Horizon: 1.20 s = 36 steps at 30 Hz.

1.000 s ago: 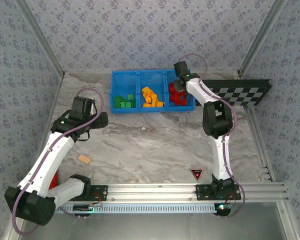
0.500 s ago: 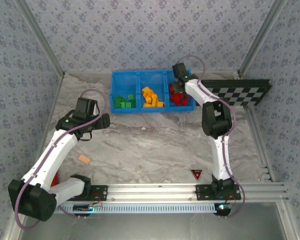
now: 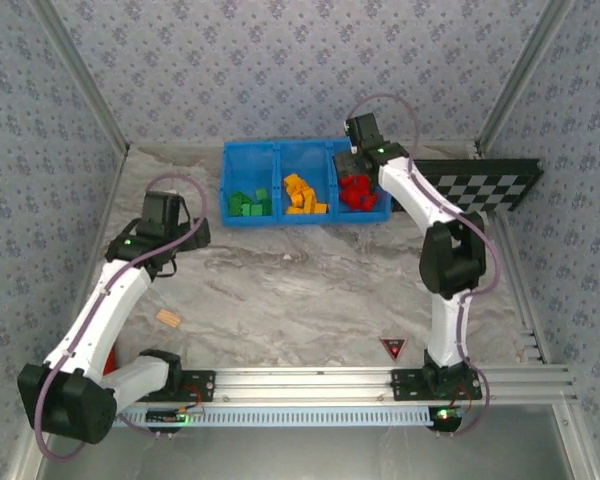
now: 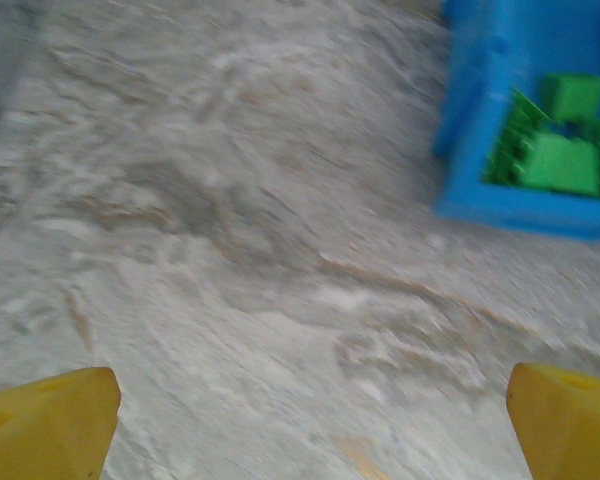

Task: Sort the legos into containers by color
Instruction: Reset both arms

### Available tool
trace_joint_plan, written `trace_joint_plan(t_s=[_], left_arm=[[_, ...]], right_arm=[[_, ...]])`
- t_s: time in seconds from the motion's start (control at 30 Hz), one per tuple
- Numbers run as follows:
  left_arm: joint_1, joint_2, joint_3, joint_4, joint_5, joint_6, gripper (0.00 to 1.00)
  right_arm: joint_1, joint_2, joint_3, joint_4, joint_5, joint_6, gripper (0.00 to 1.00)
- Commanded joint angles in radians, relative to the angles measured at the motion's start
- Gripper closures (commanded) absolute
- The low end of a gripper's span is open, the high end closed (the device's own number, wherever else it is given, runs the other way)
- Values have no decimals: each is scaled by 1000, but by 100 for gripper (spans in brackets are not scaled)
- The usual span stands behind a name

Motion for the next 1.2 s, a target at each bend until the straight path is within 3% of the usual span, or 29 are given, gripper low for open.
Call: trace_joint_plan(t_s=[0.0, 0.2, 0.33, 0.43, 0.5, 0.6, 0.87, 1.0, 1.17], left_arm=[[79, -56, -70, 121, -110, 37, 1], [117, -113, -421, 670, -146, 216, 1], [154, 19, -559, 1060, -97, 264, 1], [162, 164, -576, 1250, -73, 333, 1], [174, 234, -523, 1192, -57, 359, 1], [188, 295, -548, 1276, -1, 386, 1], [197, 226, -626, 1333, 132, 416, 1], [195, 247, -566, 1273, 312, 386, 1], [198, 376, -493, 1280, 281, 358, 1]], right_arm=[[25, -131, -97, 12, -7, -22, 0], [75, -389, -389, 158, 69, -27, 0], [101, -527, -560, 218, 101, -5, 0], [106, -591, -708, 247, 150, 37, 0], [102, -630, -798, 285, 179, 57, 0], [80, -671, -897, 313, 195, 83, 0], [-47, -771, -1088, 436, 150, 162, 0], [-129, -804, -1123, 438, 114, 195, 0], [-190, -835, -1191, 526, 96, 145, 0]])
